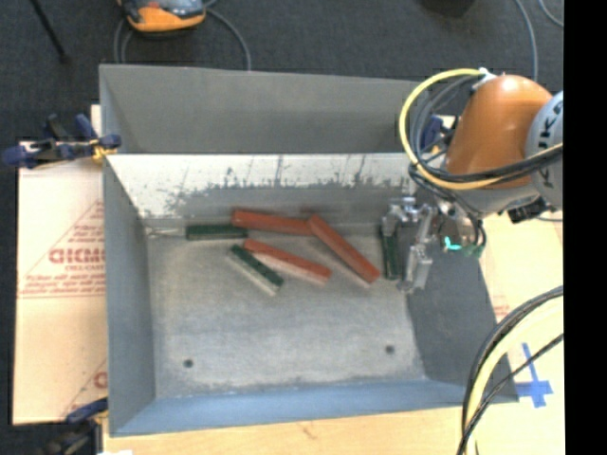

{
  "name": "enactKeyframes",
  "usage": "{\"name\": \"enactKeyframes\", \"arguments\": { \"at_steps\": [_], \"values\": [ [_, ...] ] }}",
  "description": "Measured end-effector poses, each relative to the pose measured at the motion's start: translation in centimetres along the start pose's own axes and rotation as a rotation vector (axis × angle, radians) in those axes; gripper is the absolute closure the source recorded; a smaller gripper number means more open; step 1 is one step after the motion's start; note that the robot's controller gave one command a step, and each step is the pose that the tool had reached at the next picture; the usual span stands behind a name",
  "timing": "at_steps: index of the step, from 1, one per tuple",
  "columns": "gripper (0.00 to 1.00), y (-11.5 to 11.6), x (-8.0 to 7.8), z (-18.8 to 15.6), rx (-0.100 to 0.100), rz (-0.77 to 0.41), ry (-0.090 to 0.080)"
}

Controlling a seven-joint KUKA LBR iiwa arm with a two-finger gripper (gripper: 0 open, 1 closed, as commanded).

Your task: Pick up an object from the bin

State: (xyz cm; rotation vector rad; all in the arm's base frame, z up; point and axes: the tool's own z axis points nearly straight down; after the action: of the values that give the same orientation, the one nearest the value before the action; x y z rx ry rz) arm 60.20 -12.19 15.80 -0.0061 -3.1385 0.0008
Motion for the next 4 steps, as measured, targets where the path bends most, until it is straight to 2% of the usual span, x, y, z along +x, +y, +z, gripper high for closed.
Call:
{"name": "enactKeyframes", "arguments": {
  "at_steps": [1, 2, 3, 4],
  "values": [
    [0.0, 0.0, -0.2, -0.5, 0.001, -0.002, -0.008],
    [0.0, 0.1, -0.3, 3.6, 0.001, 0.037, -0.017],
    [1.0, -1.3, -1.8, 8.7, 0.001, 0.32, -0.009],
    [1.0, -1.3, -1.8, 8.7, 0.001, 0.319, -0.009]
  ]
}}
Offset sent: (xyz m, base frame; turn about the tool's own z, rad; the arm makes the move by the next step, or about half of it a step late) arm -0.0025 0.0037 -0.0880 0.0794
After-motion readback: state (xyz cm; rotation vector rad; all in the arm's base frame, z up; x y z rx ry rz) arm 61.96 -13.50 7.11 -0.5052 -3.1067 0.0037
